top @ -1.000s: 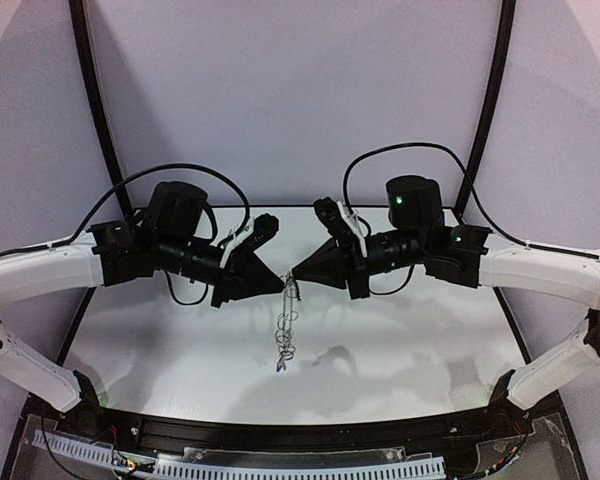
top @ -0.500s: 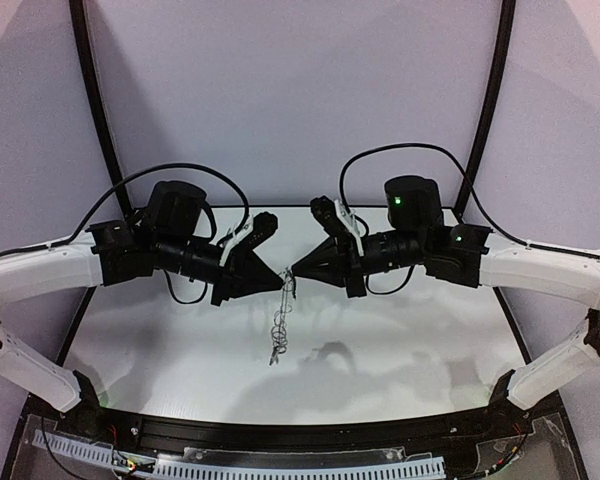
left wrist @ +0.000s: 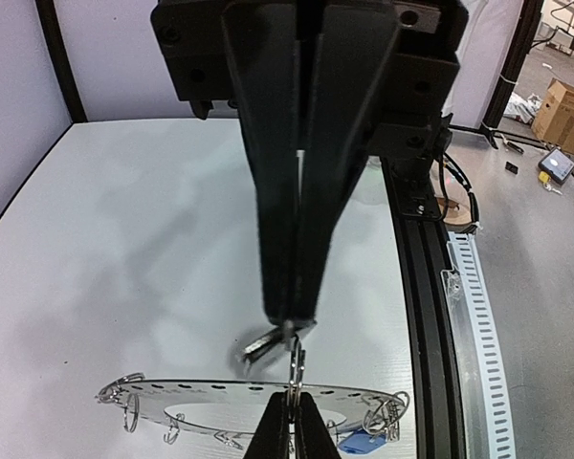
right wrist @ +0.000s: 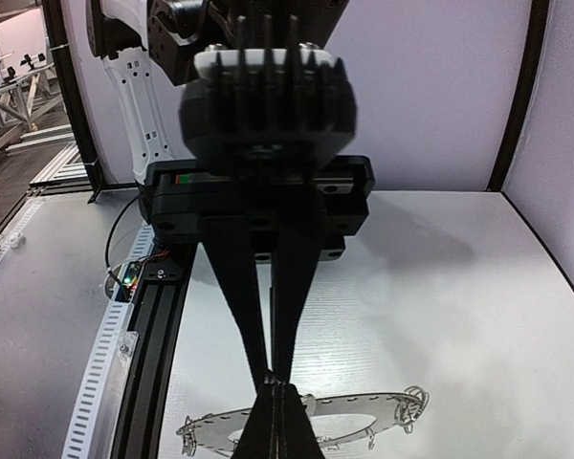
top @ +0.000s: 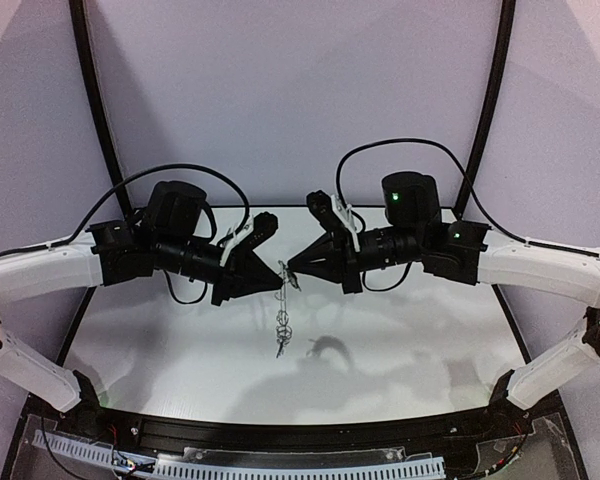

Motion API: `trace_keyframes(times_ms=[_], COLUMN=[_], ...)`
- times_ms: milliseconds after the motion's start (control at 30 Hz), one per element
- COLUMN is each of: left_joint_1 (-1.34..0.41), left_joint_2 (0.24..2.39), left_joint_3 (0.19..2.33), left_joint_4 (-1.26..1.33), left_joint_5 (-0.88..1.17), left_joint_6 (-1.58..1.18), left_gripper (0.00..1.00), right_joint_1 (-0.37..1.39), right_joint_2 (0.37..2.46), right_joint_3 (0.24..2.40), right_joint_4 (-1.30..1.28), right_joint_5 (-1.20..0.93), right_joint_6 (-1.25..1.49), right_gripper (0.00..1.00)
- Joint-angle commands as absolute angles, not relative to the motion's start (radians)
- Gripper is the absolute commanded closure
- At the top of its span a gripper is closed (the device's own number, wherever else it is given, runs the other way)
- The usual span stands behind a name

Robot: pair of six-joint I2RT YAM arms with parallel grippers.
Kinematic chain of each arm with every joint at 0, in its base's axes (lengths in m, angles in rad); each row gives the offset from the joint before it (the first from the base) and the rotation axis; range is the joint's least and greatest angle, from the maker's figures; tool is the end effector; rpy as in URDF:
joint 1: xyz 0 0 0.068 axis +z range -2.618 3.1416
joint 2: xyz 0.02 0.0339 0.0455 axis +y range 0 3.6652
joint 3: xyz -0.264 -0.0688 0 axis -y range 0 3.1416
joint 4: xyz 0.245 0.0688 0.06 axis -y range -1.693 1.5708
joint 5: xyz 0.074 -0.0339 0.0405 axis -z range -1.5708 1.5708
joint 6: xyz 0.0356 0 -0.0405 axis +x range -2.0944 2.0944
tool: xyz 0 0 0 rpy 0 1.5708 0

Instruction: Put the keys on the keyring

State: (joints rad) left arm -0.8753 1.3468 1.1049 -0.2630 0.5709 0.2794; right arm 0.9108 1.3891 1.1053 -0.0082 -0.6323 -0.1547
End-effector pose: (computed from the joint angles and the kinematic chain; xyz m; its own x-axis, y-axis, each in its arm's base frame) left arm 0.1804 -0.2462 0.3202 -0.0362 0.4055 -0.9134 0.9977 0.0668 -0.0099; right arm 0.1812 0.2678 0.3326 -0.0227 -0.2320 -0.9724 -0.9997 0.0118 0.0205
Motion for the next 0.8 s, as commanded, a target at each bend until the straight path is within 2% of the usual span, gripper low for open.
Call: trace_keyframes(times_ms=[0,767], left_joint_1=[-0.879,-0.879], left_joint_2=[1.319,1.315], left_joint_3=[1.112,1.118], left_joint_4=[-0.273,-0.293], left_joint_5=[0.557,0.574], left_joint_6=[0.27,0.287], left_gripper=[0.99,0.99], right_joint_1=[0.934,0.942], right_joint_2=[1.396,1.445], right_joint_3=[1.148,1.198], right_joint_4=[-0.041,-0.124], right_joint_5=[-0.65,-0.596], right_joint_6=[-0.155,-0.178], right_gripper=[1.0,1.0])
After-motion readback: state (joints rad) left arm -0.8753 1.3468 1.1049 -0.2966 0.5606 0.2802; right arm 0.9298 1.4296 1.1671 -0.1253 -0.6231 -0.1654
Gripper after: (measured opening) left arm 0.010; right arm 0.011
